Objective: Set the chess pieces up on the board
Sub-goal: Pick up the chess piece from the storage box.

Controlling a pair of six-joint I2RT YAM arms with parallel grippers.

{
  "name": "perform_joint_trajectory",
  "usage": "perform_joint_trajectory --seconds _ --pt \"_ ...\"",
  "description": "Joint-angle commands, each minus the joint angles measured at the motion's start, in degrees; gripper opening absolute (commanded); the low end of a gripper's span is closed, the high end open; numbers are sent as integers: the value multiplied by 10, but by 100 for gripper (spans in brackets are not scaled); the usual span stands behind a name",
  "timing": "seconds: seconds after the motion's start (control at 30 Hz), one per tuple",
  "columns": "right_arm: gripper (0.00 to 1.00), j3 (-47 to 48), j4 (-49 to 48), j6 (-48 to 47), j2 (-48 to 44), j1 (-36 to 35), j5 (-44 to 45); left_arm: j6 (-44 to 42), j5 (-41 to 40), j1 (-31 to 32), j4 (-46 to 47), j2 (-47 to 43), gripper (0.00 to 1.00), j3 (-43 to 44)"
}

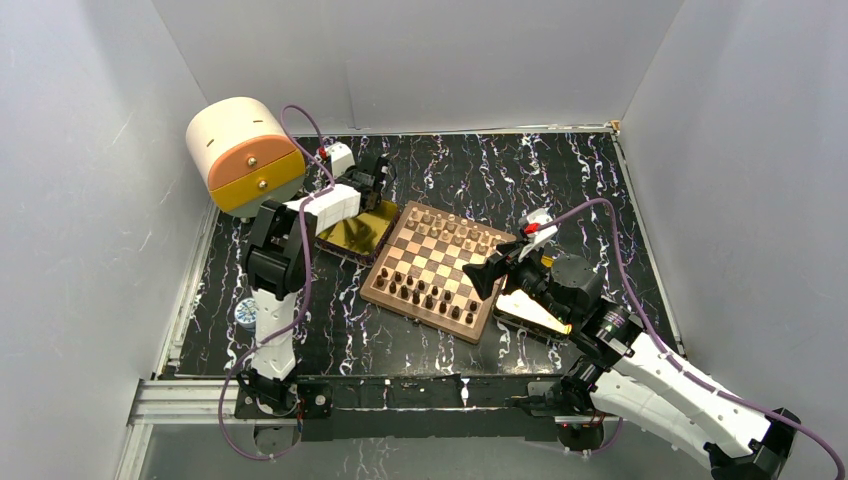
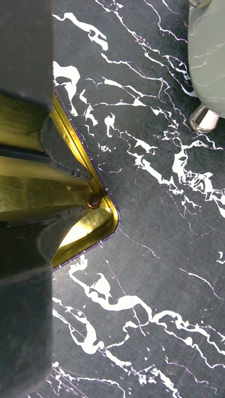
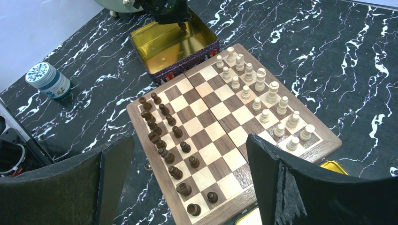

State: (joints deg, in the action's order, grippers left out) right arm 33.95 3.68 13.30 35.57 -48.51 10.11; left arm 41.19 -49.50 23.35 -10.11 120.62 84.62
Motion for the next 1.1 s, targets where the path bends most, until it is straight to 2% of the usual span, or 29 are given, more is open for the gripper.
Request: perform_joint_trajectory --seconds 0.0,1.07 --pt "99 13 -20 -5 -11 -2 0 20 -47 -4 2 6 23 35" --pt "99 2 -18 -7 -21 -3 12 53 -71 -4 -5 41 19 50"
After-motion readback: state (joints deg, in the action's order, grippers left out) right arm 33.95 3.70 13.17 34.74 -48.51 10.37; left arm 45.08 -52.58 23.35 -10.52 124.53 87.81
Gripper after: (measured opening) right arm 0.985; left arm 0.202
